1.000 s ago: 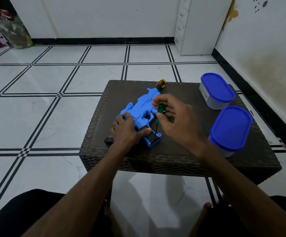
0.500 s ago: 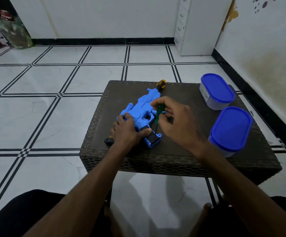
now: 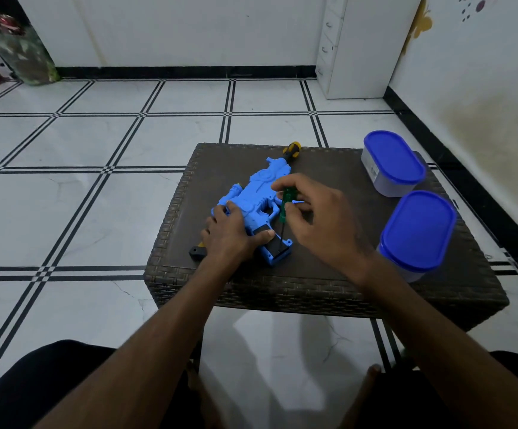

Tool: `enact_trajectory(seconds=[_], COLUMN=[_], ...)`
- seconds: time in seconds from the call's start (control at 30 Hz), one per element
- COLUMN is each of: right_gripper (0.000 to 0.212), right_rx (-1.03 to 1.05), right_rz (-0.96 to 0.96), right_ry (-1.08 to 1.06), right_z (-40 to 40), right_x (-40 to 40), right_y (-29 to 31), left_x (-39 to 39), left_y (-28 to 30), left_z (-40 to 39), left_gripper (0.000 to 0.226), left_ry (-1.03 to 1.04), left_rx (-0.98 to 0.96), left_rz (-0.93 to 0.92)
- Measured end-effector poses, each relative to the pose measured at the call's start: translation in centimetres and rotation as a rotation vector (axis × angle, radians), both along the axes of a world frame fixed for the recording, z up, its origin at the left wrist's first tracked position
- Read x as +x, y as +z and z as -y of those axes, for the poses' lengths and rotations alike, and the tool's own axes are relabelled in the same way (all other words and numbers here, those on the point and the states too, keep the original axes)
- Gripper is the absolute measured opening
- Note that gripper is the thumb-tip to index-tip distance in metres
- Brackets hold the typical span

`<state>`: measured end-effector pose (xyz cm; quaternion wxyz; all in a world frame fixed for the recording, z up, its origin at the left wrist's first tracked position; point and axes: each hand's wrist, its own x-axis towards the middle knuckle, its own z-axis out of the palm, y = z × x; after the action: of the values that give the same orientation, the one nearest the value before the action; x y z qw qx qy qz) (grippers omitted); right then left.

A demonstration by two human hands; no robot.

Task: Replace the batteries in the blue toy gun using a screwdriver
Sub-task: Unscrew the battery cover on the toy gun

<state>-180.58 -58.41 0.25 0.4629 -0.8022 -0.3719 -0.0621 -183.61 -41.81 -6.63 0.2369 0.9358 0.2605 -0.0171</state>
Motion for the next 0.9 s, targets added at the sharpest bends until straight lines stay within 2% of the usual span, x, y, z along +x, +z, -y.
enact_trajectory(seconds=[0.2, 0.4, 0.57, 0.67, 0.9], right_gripper=[0.021, 0.042, 0.03, 0.035, 0.036], right_rx=[0.03, 0.017, 0.008, 0.018, 0.039], right_rz=[0.036, -0.026, 0.065, 0.005, 0.032], right_ry=[-0.006, 0.02, 0.031, 0.006, -0.026], right_z=[-0.18, 0.03, 0.01, 0.03, 0.25], right_x=[0.08, -0.1, -0.19, -0.07, -0.11], right_y=[-0.21, 0.15, -0.31, -0.48, -0.06], left_x=[0.01, -0.01, -0.07, -0.06, -0.02], left_y=[-0.03, 0.01, 0.1, 0.04, -0.05], left_z=[-0.04, 0.06, 0.1, 0.05, -0.13], left_gripper=[0.112, 0.111, 0.11, 0.112, 0.112], left_ry=[-0.012, -0.009, -0.012, -0.01, -0.014], left_rx=[-0.014, -0.012, -0.019, -0.018, -0.028], left_rz=[0.005, 0.002, 0.006, 0.009, 0.006])
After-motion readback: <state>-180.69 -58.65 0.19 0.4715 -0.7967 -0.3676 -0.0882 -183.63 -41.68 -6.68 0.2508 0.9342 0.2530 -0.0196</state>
